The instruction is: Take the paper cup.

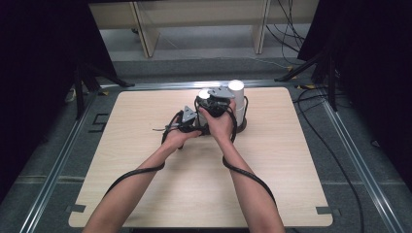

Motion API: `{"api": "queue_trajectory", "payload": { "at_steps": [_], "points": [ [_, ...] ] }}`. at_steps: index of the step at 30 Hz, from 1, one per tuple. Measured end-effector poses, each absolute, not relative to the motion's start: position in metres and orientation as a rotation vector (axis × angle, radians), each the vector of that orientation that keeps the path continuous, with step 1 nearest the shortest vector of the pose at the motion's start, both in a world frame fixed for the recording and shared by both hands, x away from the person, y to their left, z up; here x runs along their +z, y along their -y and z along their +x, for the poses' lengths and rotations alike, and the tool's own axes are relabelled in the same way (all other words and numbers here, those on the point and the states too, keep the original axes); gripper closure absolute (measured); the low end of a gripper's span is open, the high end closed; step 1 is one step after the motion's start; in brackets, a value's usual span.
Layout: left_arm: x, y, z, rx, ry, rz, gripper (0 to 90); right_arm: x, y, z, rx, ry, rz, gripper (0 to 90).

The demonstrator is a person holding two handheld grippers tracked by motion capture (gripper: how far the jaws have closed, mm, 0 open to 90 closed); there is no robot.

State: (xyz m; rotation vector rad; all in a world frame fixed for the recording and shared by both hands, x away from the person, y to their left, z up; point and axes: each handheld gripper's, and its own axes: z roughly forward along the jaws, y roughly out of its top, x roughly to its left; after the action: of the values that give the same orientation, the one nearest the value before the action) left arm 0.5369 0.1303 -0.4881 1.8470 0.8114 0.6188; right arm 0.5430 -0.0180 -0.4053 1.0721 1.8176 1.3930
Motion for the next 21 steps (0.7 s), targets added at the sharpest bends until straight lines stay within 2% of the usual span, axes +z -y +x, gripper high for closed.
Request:
{"api": "queue_trajectory", "payload": {
  "at_steps": [21],
  "points": [
    [-0.484,-0.131,0.536,0.622,-0.813,1.837,24.1,-0.363,0.025,0.530,1.508,-1.737,1.001,34.8]
  ]
}}
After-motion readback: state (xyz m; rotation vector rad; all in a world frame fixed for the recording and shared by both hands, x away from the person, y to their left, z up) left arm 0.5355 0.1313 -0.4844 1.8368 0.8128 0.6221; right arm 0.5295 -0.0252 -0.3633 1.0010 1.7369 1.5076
